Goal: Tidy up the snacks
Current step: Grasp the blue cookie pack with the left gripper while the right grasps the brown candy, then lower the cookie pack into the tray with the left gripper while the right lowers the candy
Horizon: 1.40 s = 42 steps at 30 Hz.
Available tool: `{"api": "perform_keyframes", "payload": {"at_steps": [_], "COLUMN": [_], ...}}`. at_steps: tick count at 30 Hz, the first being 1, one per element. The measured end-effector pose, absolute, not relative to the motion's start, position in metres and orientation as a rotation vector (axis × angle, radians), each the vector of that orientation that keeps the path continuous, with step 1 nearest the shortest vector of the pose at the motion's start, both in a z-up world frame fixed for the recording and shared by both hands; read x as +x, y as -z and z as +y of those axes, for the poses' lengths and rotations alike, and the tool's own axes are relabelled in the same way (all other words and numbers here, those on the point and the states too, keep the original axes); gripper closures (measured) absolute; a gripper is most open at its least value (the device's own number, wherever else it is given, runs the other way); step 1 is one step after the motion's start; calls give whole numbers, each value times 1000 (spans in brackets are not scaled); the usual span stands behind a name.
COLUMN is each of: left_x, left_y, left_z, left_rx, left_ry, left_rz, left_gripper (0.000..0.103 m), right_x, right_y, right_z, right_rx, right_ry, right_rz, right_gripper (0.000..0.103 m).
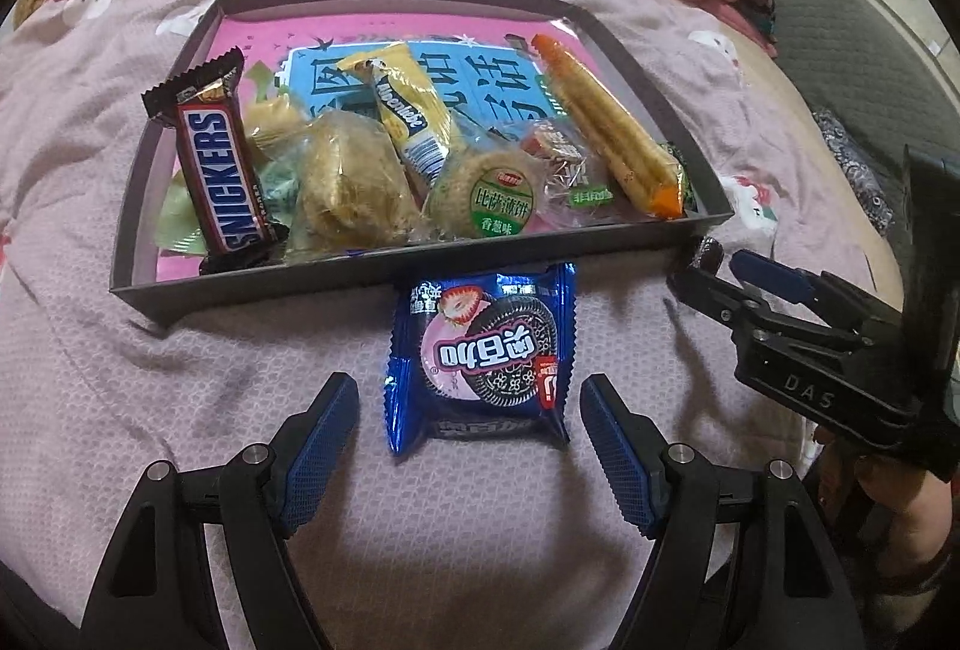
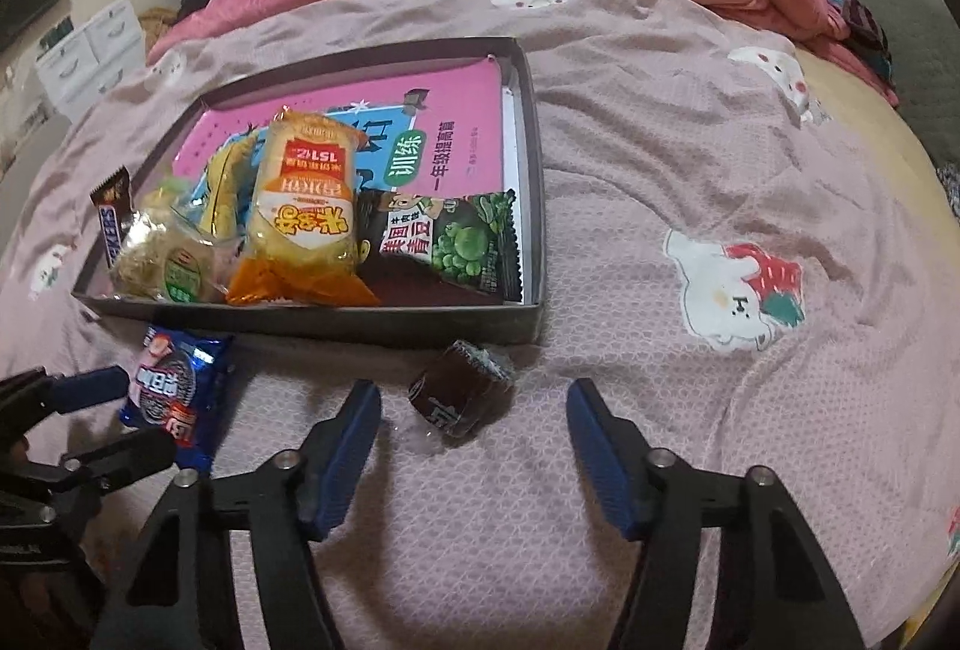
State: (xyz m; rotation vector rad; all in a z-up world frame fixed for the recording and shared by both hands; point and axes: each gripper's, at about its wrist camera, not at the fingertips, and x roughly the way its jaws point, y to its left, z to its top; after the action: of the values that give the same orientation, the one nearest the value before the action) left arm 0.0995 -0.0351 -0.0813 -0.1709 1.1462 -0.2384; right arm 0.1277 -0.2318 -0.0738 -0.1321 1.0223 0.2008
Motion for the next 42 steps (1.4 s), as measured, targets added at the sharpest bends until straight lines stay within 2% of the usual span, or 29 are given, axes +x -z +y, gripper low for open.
{"api": "perform_keyframes", "payload": {"at_steps": [2, 4, 6, 15, 19, 25, 34, 42], "left_x": [103, 107, 108, 117, 117, 118, 98, 93], "left_y": [84, 86, 88, 96, 98, 97, 70, 22], "left_z": [-36, -37, -38, -57, -64, -59, -31, -14], "left_rx": [-176, -181, -177, -122, -59, -84, -153, -179], "left_ry": [234, 231, 227, 222, 202, 212, 257, 231], "left_rz": [1151, 1156, 1158, 1157, 1154, 1147, 1107, 961], "left_gripper": [25, 25, 25, 25, 40, 46, 46, 46], "right_x": [128, 130, 130, 119, 107, 101, 102, 105], "right_y": [74, 78, 81, 68, 53, 34, 21, 15], "right_z": [-228, -225, -223, -231, -233, -236, -245, -250], "right_rx": [-155, -171, -184, -64, -23, 34, 106, 134], "right_ry": [-216, -235, -240, -315, -342, -371, -389, -380], "right_rz": [1013, 1019, 1030, 1017, 962, 873, 814, 780], "right_gripper": [48, 62, 66, 66, 66, 66, 66, 66]}}
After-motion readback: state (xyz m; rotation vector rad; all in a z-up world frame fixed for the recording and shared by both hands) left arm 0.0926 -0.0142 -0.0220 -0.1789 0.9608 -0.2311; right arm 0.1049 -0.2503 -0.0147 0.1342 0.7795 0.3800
